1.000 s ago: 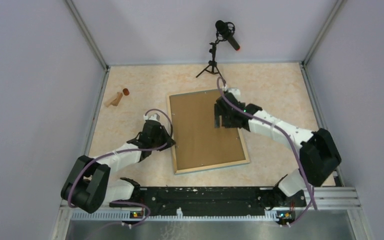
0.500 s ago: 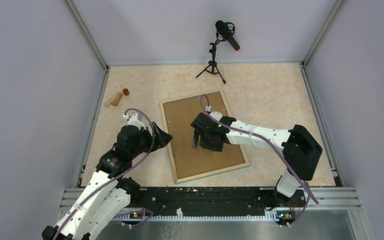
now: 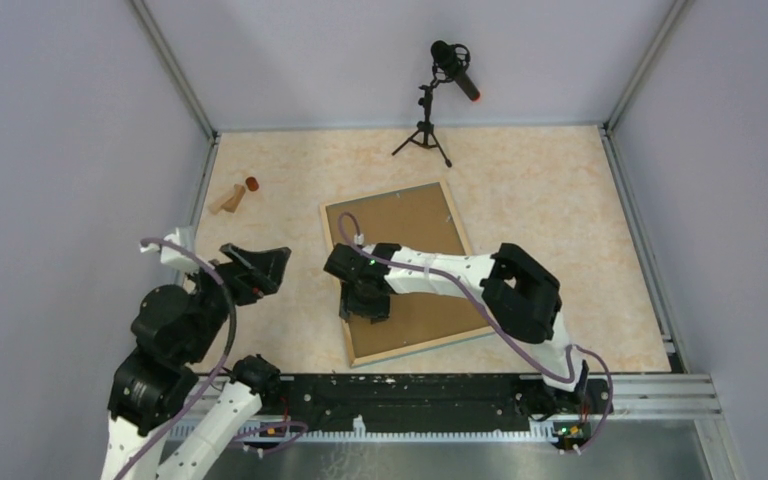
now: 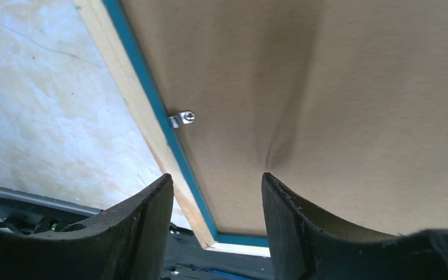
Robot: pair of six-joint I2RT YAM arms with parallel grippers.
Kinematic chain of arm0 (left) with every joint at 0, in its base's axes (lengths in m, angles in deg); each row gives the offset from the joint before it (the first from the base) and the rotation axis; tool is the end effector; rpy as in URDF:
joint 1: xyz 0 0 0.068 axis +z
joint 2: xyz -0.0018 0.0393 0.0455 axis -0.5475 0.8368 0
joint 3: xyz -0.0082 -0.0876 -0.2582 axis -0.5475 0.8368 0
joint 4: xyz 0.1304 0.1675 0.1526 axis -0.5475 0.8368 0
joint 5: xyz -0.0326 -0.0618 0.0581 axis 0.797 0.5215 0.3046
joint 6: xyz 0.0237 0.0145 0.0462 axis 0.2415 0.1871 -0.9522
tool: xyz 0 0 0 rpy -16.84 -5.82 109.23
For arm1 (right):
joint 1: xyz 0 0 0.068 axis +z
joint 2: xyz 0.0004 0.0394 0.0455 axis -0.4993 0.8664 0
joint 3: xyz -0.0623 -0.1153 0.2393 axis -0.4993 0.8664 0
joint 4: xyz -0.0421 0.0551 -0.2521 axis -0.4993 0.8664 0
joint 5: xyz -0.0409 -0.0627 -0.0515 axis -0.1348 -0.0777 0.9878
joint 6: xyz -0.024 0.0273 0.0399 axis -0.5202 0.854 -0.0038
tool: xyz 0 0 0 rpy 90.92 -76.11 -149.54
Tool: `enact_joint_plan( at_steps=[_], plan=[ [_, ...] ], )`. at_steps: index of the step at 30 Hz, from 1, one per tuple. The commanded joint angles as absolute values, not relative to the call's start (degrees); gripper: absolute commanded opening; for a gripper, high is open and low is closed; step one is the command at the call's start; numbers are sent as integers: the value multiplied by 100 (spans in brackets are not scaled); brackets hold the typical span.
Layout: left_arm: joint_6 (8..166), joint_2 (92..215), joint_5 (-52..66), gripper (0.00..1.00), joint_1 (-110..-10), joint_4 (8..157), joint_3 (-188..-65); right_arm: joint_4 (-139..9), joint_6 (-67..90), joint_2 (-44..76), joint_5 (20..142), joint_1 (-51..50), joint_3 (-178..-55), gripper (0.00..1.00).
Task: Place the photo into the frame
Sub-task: Pick up the photo frame from the center of the board.
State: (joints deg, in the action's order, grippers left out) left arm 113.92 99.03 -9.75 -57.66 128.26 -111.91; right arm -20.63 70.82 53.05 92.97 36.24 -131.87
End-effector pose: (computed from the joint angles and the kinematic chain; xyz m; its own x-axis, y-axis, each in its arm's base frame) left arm 0.0418 -0.0133 0.3872 -0.2694 -0.5610 -0.7828 0.1405 0.7812 -0.6082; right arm 0.1737 0.3871 0.1849 -0.9802 0.0327 -0.1952 -0.0192 0.9659 0.2584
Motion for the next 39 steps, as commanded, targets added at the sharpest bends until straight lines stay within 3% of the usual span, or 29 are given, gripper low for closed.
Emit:
enact_joint_plan(
  at_steps=[1,7,16,19,23,24,30,34,39],
  plan=[
    [11133,9584,-1460,95,-5768,13016,-11522,-1624,7108,5666,9230,3800,-13794,55],
    [11058,9369,-1627,95,-5779,12970,-11517,-1349,7109,6057,9531,4017,-14307,41],
    [10978,9280,-1715,96,-5780,12921,-11535,-88,7423,6979,10518,4340,-15371,33],
    [10959,9245,-1750,95,-5783,12899,-11527,247,7469,7243,10778,4370,-15633,22],
    [10932,9234,-1774,95,-5780,12877,-11526,221,7423,7276,10971,4374,-15655,0],
    [10924,9234,-1779,95,-5780,12879,-11534,208,7349,7239,11038,4377,-15711,0],
    [10911,9216,-1896,95,-5782,12899,-11574,-424,6340,6230,11315,4370,-15688,0],
    [10835,9214,-2045,94,-5780,12895,-11614,-2308,5279,4850,10462,4363,-14460,0],
    [10809,9199,-2196,94,-5780,12923,-11663,-3890,5317,3382,9594,4115,-13243,0]
  ],
)
